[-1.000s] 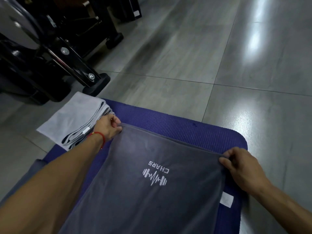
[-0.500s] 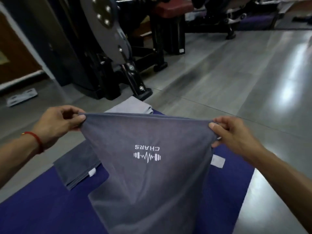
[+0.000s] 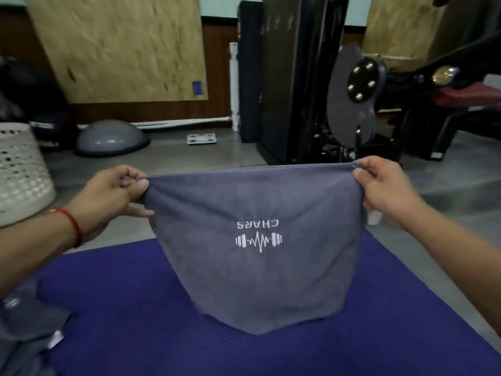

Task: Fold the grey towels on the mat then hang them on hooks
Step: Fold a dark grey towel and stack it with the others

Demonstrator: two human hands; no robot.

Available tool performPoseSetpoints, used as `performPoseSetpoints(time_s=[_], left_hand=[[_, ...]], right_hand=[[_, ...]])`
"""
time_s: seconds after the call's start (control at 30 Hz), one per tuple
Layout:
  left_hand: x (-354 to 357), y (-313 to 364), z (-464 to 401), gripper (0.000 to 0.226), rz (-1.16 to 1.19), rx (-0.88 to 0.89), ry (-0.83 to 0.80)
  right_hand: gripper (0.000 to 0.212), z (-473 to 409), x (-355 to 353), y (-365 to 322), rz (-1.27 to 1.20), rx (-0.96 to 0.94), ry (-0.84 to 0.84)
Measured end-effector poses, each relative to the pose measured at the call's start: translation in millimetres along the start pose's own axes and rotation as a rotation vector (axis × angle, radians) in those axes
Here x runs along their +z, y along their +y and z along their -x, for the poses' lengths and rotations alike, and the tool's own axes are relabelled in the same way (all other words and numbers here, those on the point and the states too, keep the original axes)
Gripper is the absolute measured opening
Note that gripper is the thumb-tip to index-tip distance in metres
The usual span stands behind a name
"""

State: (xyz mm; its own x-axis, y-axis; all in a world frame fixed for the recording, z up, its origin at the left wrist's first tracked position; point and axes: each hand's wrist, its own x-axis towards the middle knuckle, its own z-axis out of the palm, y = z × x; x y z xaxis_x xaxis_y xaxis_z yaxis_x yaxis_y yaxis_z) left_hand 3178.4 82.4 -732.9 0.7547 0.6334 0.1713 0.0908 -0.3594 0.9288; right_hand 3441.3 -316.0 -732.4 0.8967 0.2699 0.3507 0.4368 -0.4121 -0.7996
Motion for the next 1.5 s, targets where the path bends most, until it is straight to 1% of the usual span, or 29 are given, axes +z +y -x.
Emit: performPoseSetpoints(time_s=[0.07, 0.1, 0.17, 0.23, 0.27, 0.33, 0.4, 0.47, 0.57, 0.63, 0.67, 0.7, 0.77, 0.8, 0.87, 0.9, 0.93, 0.97, 1.03, 1.1, 1.13, 1.27, 1.3, 1.37, 1.4, 1.47, 1.5], left_hand=[[-3, -2, -6, 0.002, 0.108, -0.029, 0.089], [-4, -1, -12, 0.005, 0.130, -0.020, 0.145], [-9, 4, -27, 0.016, 0.151, 0.032, 0.264], [-20, 11, -37, 0.025, 0.165, 0.110, 0.367], [-28, 14, -37, 0.027, 0.157, 0.154, 0.390], [-44, 15, -30, 0.026, 0.099, 0.236, 0.372], [-52, 10, -10, 0.025, 0.037, 0.279, 0.308], [-54, -8, 14, 0.024, 0.015, 0.270, 0.238], [-45, -56, 56, 0.016, 0.057, 0.175, 0.154], [-32, -97, 89, 0.008, 0.059, 0.071, 0.095], [-26, -121, 108, 0.006, 0.055, 0.016, 0.040], [-19, -145, 127, 0.014, 0.057, -0.038, -0.025], [-9, -192, 167, 0.039, 0.019, -0.153, -0.165], [-5, -213, 186, 0.038, -0.050, -0.189, -0.250], [2, -246, 223, 0.014, -0.261, -0.212, -0.434], [5, -260, 239, 0.007, -0.363, -0.198, -0.499], [9, -274, 253, 0.010, -0.450, -0.164, -0.538], [12, -283, 265, 0.012, -0.517, -0.141, -0.557], [16, -297, 284, 0.014, -0.565, -0.068, -0.559], [22, -301, 300, 0.011, -0.635, 0.048, -0.590], [24, -301, 307, 0.009, -0.671, 0.126, -0.608], [22, -294, 339, 0.011, -0.873, 0.369, -0.654], [22, -299, 348, 0.016, -0.907, 0.420, -0.647], [28, -305, 363, 0.034, -0.887, 0.413, -0.698], [30, -307, 365, 0.035, -0.867, 0.386, -0.731], [31, -294, 352, 0.023, -0.846, 0.291, -0.870], [30, -288, 339, 0.033, -0.831, 0.231, -0.935]], right_hand=[[0.014, -15, 29, -17, -0.058, 0.028, -0.018], [0.013, -23, 42, -24, -0.109, 0.050, -0.023], [0.015, -38, 65, -39, -0.222, 0.053, -0.023], [0.018, -47, 76, -55, -0.294, 0.006, -0.006], [0.019, -49, 78, -61, -0.321, -0.020, 0.001], [0.016, -50, 78, -64, -0.367, -0.069, -0.004], [0.012, -43, 75, -54, -0.422, -0.104, -0.045], [0.008, -26, 75, -30, -0.497, -0.068, -0.175], [0.012, 16, 80, 22, -0.484, 0.052, -0.446], [0.018, 43, 84, 61, -0.441, 0.135, -0.557], [0.018, 55, 85, 80, -0.406, 0.168, -0.614], [0.014, 67, 87, 102, -0.344, 0.186, -0.685], [0.011, 95, 89, 146, -0.165, 0.209, -0.864], [0.013, 110, 89, 167, -0.075, 0.214, -0.961], [0.017, 144, 89, 201, 0.123, 0.177, -1.150], [0.025, 160, 88, 213, 0.207, 0.131, -1.220], [0.033, 174, 87, 222, 0.263, 0.094, -1.260], [0.037, 186, 86, 229, 0.281, 0.058, -1.278], [0.034, 205, 86, 233, 0.317, -0.046, -1.284], [0.028, 221, 84, 239, 0.358, -0.205, -1.285], [0.025, 228, 82, 244, 0.364, -0.254, -1.296], [0.017, 246, 61, 261, 0.384, -0.333, -1.379], [0.014, 249, 58, 263, 0.387, -0.369, -1.395], [0.009, 252, 57, 262, 0.413, -0.449, -1.405], [0.007, 252, 61, 258, 0.441, -0.473, -1.425], [0.008, 244, 71, 241, 0.508, -0.401, -1.579], [0.012, 234, 76, 231, 0.537, -0.339, -1.688]])
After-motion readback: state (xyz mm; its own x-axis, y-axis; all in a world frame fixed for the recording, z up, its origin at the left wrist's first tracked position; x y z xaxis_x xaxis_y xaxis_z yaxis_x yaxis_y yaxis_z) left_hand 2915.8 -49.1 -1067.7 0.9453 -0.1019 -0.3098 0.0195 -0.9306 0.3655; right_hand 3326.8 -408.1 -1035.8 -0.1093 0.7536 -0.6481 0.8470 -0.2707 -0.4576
